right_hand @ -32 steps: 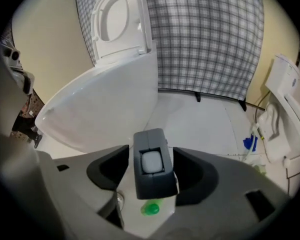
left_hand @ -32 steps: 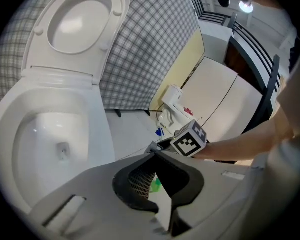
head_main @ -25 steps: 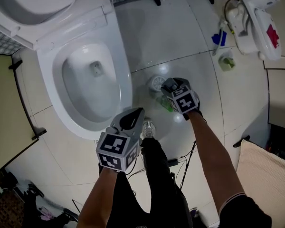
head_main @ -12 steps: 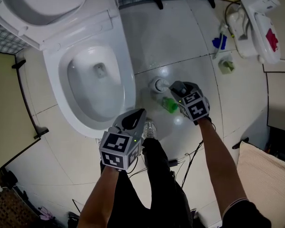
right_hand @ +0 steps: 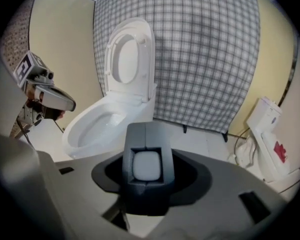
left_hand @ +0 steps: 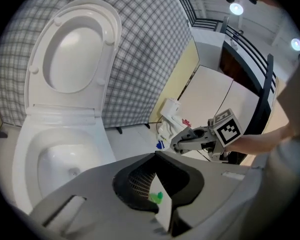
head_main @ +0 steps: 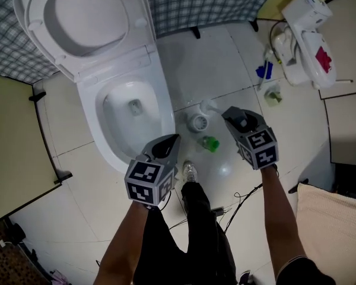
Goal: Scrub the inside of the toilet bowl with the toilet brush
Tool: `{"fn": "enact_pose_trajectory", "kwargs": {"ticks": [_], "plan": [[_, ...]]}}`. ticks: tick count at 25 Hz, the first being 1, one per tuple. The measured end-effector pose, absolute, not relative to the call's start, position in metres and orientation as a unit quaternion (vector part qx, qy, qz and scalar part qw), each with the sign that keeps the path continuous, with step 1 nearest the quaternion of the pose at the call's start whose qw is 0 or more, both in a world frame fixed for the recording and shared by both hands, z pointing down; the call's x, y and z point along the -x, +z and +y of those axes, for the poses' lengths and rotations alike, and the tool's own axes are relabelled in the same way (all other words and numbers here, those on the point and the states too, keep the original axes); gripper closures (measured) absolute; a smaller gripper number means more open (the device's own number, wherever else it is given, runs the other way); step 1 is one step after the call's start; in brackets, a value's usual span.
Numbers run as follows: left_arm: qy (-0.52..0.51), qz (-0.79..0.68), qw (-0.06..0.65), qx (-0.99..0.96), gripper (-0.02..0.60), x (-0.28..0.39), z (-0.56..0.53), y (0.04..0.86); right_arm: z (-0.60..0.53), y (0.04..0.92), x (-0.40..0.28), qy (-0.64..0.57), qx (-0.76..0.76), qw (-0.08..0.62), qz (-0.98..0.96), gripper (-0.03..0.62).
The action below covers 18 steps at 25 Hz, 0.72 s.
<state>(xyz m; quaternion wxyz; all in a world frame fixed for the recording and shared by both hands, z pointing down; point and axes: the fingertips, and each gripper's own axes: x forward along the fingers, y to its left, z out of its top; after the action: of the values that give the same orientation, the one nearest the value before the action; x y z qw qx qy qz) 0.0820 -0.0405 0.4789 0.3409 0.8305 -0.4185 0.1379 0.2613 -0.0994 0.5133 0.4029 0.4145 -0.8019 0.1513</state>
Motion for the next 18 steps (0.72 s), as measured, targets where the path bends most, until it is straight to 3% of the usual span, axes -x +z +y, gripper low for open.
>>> {"fn": "enact_pose_trajectory", "kwargs": {"ticks": [10, 18], "plan": [[0.109, -0.48, 0.3, -0.817, 0.574, 0.004, -0.055, 0.415, -0.105, 0.354, -0.173, 0.06, -0.416, 0.274, -0.865, 0.373], [0.11, -0.525, 0.312, -0.784, 0.574, 0.069, -0.04, 0.428, -0.085, 0.356, -0.063, 0.062, -0.321, 0.246, -0.913, 0.373]]}}
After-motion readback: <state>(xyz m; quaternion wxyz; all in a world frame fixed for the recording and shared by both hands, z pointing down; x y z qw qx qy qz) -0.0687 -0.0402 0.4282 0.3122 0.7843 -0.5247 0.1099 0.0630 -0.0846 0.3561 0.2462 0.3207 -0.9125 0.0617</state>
